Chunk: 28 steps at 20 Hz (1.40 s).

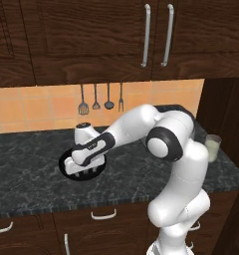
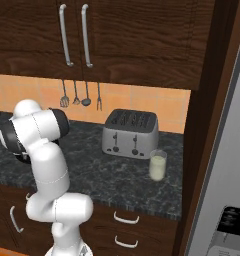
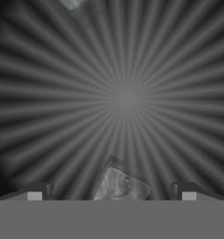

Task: Grab a lemon wedge from the fridge and one ice cube from the ice bowl, and put them in the glass of lemonade.

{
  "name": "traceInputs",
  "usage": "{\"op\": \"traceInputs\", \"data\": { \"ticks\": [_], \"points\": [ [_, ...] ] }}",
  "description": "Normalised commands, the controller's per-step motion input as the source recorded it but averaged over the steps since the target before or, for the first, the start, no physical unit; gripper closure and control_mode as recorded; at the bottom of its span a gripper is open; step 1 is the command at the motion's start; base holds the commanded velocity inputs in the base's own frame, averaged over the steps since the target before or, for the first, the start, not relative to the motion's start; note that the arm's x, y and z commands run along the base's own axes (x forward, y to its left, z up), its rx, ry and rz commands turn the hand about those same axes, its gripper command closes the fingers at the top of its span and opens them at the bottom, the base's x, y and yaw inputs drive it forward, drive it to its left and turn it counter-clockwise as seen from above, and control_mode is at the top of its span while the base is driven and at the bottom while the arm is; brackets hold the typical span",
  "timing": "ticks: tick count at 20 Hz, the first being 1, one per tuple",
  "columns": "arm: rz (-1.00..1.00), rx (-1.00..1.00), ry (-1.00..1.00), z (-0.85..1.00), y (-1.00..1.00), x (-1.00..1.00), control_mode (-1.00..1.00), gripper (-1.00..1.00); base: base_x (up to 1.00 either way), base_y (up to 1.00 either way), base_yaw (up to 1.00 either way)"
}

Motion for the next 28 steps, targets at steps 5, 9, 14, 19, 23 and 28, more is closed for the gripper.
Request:
{"op": "traceInputs", "data": {
  "ticks": [5, 9, 14, 19, 23, 28],
  "points": [
    [0.0, 0.0, 0.0, -0.02, 0.0, 0.11, -1.0, -1.0, 0.0, 0.0, 0.0],
    [0.0, 0.0, 0.0, -0.06, 0.0, 0.01, -1.0, -1.0, 0.0, 0.0, 0.0],
    [0.0, 0.0, 0.0, 0.0, 0.0, 0.0, -1.0, 1.0, 0.0, 0.0, 0.0],
    [0.0, 0.0, 0.0, 0.0, 0.0, 0.0, -1.0, 1.0, 0.0, 0.0, 0.0],
    [0.0, 0.0, 0.0, 0.0, 0.0, 0.0, -1.0, 1.0, 0.0, 0.0, 0.0],
    [0.0, 0.0, 0.0, 0.16, -0.27, 0.0, -1.0, 1.0, 0.0, 0.0, 0.0]
  ]
}}
